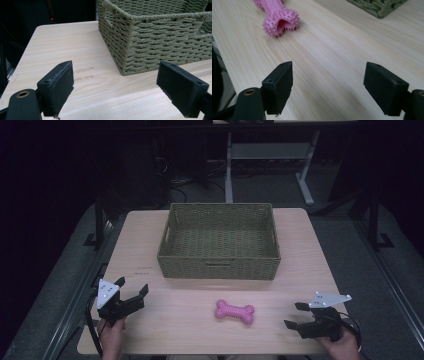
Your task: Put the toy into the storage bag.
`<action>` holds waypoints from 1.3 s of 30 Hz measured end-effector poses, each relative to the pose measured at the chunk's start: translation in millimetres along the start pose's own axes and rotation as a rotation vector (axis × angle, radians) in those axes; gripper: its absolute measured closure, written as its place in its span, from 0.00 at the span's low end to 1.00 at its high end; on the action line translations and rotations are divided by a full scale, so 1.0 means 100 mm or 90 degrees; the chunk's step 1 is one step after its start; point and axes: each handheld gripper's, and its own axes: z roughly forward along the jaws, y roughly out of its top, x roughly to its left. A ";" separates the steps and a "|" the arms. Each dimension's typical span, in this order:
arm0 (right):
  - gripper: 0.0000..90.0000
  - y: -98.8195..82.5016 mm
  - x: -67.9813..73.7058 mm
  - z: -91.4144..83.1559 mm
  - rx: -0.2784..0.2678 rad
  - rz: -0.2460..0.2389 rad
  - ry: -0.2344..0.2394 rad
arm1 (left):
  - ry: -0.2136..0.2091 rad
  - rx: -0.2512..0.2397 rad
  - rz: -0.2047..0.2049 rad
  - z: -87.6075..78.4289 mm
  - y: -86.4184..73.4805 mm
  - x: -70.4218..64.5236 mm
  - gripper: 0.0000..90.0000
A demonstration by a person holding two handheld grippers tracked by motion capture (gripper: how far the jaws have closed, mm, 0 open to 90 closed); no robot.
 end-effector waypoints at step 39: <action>0.23 0.68 0.24 0.32 0.092 -0.110 0.095 | -0.005 -0.001 0.012 0.02 -0.02 0.00 0.15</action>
